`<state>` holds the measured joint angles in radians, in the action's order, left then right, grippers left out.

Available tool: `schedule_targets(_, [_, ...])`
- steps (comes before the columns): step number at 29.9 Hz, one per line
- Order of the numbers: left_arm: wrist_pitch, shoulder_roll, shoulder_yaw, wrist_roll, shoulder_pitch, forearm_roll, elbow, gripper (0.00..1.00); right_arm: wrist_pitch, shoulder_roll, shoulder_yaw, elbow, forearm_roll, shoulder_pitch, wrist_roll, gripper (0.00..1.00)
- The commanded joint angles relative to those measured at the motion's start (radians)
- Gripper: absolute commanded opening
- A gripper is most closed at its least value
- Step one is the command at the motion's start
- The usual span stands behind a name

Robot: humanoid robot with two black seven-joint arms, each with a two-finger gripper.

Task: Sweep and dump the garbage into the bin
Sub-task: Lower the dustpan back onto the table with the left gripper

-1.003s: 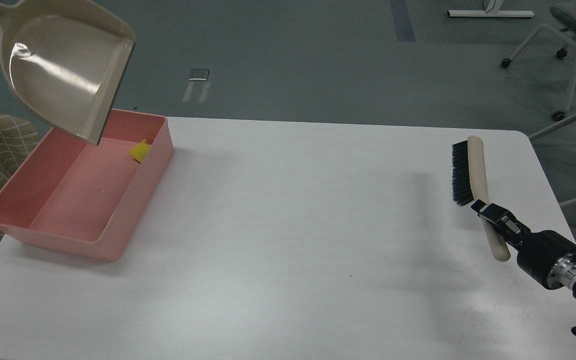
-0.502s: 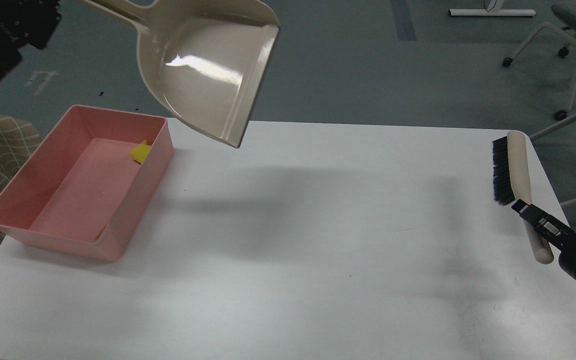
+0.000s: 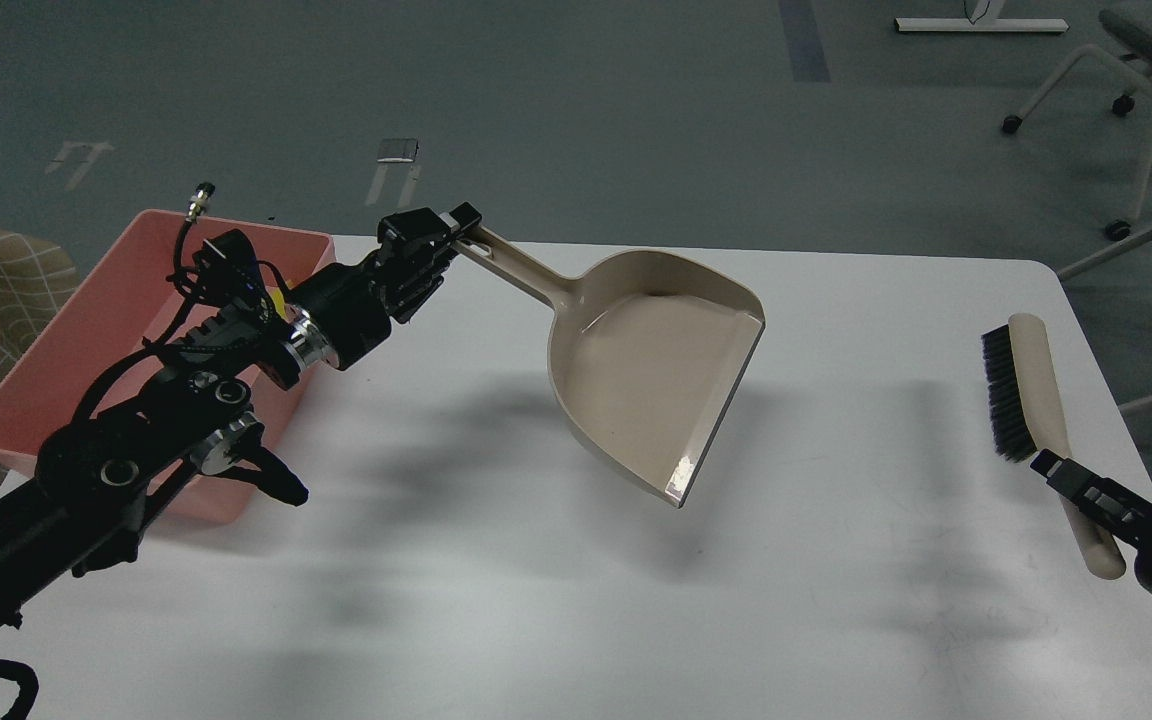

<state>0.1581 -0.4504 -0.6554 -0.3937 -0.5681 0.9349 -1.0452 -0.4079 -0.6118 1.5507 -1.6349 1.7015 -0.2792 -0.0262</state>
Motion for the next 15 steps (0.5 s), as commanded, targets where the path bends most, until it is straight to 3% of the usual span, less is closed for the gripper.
schedule_targets(1, [-0.041,0.053,0.014,0.003,0.037,-0.033,0.030,0.00,-0.002,-0.006,-0.004,-0.014,0.000,-0.002,0.000,0.12])
schedule_targets(8, [-0.107,0.076,0.014,0.045,0.089,-0.096,0.031,0.00,0.000,-0.006,-0.004,-0.020,0.000,-0.005,0.000,0.12])
schedule_targets(13, [-0.146,0.090,0.003,0.049,0.099,-0.208,0.028,0.00,-0.005,-0.017,-0.004,-0.020,0.000,-0.014,0.000,0.12])
schedule_targets(15, [-0.195,0.104,0.003,0.047,0.099,-0.249,0.028,0.00,-0.005,-0.075,-0.004,-0.011,0.000,-0.017,0.003,0.12])
